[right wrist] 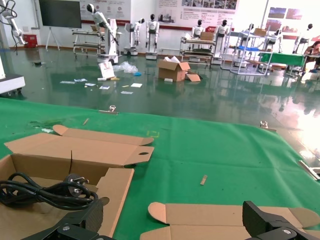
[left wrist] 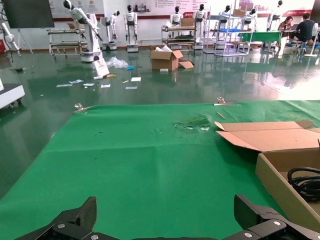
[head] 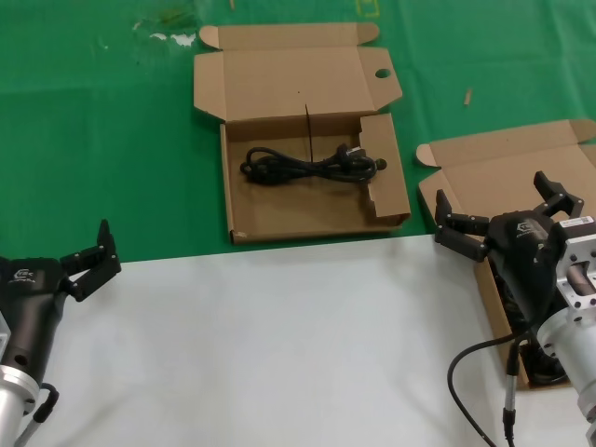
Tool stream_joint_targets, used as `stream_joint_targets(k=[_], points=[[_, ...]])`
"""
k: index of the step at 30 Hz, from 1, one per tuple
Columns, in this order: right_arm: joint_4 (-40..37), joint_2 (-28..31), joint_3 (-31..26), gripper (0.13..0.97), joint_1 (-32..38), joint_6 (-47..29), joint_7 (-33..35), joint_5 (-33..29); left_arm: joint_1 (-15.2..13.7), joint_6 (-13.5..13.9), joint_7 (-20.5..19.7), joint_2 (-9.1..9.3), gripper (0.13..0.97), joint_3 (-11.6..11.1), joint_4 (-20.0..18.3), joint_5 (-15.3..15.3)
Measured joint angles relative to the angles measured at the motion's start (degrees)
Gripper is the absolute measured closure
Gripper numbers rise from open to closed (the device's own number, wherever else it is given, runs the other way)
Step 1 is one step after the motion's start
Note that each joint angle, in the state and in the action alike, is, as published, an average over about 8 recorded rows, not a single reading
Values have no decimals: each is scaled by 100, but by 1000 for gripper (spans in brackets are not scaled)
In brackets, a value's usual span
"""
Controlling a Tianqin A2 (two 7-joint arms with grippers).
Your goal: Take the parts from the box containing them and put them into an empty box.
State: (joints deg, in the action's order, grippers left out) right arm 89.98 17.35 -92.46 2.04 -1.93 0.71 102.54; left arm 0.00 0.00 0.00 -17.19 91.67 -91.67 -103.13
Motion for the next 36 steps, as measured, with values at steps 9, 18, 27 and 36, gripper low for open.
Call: stream_joint_targets(k=[9,18,27,36], points=[[0,0,0,129,0,0,0,0,0,0,0,0,132,0,0,0],[0,0,0,129,0,0,0,0,0,0,0,0,132,0,0,0],[0,0,0,129,0,0,0,0,0,0,0,0,132,0,0,0],[0,0,0,129,0,0,0,0,0,0,0,0,132,0,0,0]])
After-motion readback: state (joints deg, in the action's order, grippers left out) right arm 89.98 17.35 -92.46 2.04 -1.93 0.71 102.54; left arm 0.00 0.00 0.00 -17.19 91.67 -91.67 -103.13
